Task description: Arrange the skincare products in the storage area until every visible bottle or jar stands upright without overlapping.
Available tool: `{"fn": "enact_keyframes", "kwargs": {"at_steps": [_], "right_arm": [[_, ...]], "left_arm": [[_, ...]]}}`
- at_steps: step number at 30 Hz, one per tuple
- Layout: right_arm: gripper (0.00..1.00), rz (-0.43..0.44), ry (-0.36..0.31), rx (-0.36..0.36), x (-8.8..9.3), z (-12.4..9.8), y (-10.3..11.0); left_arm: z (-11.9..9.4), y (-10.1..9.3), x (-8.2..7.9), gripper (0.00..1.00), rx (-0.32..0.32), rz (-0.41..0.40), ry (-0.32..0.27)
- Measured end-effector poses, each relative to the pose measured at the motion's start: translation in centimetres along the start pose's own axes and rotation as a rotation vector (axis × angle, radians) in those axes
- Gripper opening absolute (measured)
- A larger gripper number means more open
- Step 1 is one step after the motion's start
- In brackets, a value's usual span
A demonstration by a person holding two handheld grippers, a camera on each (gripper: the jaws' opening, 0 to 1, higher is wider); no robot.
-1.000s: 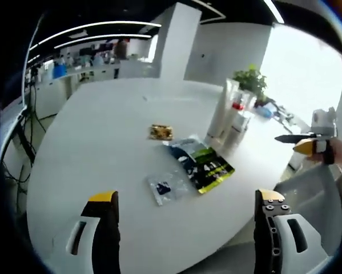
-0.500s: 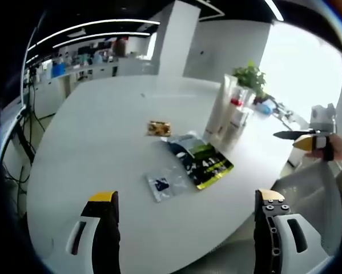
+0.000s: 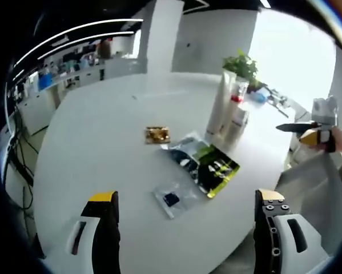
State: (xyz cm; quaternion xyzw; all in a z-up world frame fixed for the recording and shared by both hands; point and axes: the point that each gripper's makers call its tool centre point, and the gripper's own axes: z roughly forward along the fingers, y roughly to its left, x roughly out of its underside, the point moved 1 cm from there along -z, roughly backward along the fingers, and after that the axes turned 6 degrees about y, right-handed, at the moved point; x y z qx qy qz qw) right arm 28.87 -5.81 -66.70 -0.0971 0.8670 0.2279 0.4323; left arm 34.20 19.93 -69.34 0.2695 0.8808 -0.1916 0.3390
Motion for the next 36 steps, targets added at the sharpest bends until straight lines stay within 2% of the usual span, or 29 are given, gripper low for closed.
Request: {"fn": "enact_keyframes", "kwargs": {"at_steps": [8,19,36], "right_arm": [[1.0,0.007,-0.011,0.011,-0.2,-0.1,-0.2],[1.0,0.008,-0.023,0.037,-0.4,-0.2,-0.7],[1.0,0.024,-0.029,0.076,-0.4,-0.3,-1.5]], "left_arm": [[1.6,1.2,-2.5,0.97,0.029,0.095,0.027],[5.4,2.7,-5.5,0.95,0.077,0.305,0.125],[10.5,4.7,-7.8,0.92,0.145,0.483,0.269]]}}
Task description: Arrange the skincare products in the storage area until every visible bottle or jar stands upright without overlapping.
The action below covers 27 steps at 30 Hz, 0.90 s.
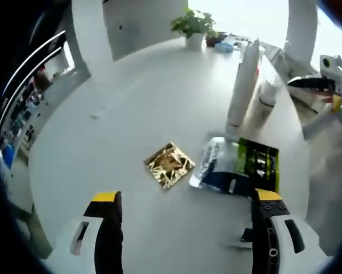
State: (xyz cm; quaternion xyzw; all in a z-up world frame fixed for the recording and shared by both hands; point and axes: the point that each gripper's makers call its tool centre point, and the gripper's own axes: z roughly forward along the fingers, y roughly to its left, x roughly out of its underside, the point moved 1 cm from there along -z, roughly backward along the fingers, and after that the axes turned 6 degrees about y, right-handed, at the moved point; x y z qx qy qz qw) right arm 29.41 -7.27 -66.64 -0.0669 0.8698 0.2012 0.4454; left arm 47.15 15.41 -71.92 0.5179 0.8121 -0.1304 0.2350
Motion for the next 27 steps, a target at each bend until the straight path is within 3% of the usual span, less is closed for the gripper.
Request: {"fn": "enact_keyframes", "kwargs": {"at_steps": [6,11,27], "right_arm": [[1.0,0.006,0.004,0.009,0.1,0.0,-0.2],[1.0,0.01,0.006,0.017,0.1,0.0,-0.4],[1.0,0.023,0.006,0.036,0.2,0.0,-0.8]], "left_arm": [[1.7,1.5,-0.3,0.87,0.016,0.11,0.089],[2.8,2.5,-1.2,0.8,0.023,0.163,0.104],[5.3,3.9,-1.4,0.64,0.081,0.342,0.229]]}}
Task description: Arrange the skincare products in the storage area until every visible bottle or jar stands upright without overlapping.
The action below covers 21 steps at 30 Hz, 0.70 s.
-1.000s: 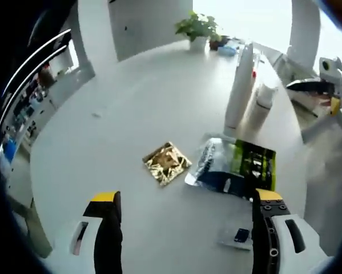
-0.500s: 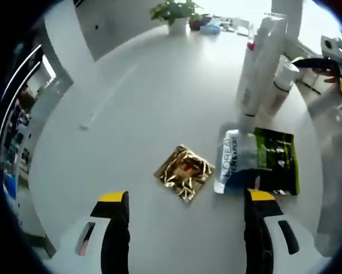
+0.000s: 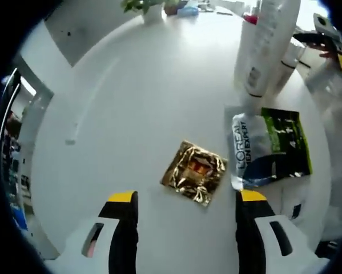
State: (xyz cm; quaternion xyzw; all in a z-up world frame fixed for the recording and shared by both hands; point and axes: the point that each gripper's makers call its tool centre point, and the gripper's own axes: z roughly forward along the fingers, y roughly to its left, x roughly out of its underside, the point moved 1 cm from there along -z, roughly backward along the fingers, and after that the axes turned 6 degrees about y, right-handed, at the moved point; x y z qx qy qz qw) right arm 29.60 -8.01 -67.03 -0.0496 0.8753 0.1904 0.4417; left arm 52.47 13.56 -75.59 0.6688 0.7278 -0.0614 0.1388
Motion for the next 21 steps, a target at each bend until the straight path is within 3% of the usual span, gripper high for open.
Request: {"fn": "enact_keyframes", "kwargs": {"at_steps": [6,14,21], "right_arm": [[1.0,0.005,0.0,0.007,0.0,0.0,-0.2],[1.0,0.013,0.001,0.014,0.0,0.0,-0.4],[1.0,0.016,0.003,0.016,0.1,0.0,-0.3]], "left_arm": [[0.6,0.6,-0.3,0.59,0.023,0.135,0.064],[1.5,0.4,-0.8,0.55,0.069,0.219,0.098],[1.9,0.1,-0.8,0.54,0.111,0.237,0.098]]}}
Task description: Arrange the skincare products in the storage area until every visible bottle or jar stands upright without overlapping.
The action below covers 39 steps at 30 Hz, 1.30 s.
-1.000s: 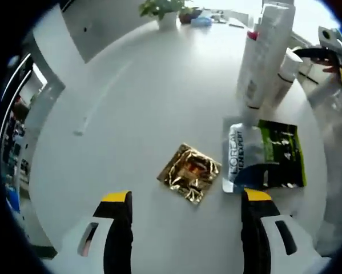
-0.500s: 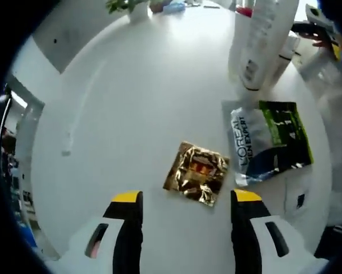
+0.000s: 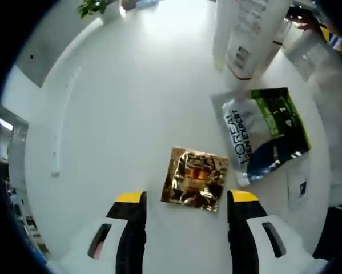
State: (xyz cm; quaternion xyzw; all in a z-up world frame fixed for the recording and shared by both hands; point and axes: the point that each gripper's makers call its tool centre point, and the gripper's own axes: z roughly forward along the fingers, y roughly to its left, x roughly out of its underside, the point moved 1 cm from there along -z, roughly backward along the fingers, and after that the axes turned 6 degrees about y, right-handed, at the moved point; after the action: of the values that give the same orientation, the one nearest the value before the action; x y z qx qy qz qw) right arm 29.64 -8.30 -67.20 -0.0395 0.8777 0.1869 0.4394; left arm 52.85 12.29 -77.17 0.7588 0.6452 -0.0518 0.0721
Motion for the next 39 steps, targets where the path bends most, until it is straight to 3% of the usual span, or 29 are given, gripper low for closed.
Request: {"fn": "enact_keyframes", "kwargs": {"at_steps": [12,20,31,39], "right_arm": [[1.0,0.004,0.002,0.004,0.02,0.0,-0.1],[1.0,0.001,0.006,0.004,0.07,0.04,-0.1],[1.0,0.003,0.003,0.006,0.0,0.02,-0.2],[1.0,0.0,0.005,0.003,0.03,0.07,-0.17]], "left_arm": [[0.18,-0.29,-0.58,0.44,0.043,0.049,0.011],[0.11,-0.15,-0.74,0.38,0.04,0.028,0.005],[-0.01,-0.02,-0.82,0.37,0.033,-0.041,-0.003],[-0.57,0.07,-0.64,0.34,0.019,-0.049,0.0]]}}
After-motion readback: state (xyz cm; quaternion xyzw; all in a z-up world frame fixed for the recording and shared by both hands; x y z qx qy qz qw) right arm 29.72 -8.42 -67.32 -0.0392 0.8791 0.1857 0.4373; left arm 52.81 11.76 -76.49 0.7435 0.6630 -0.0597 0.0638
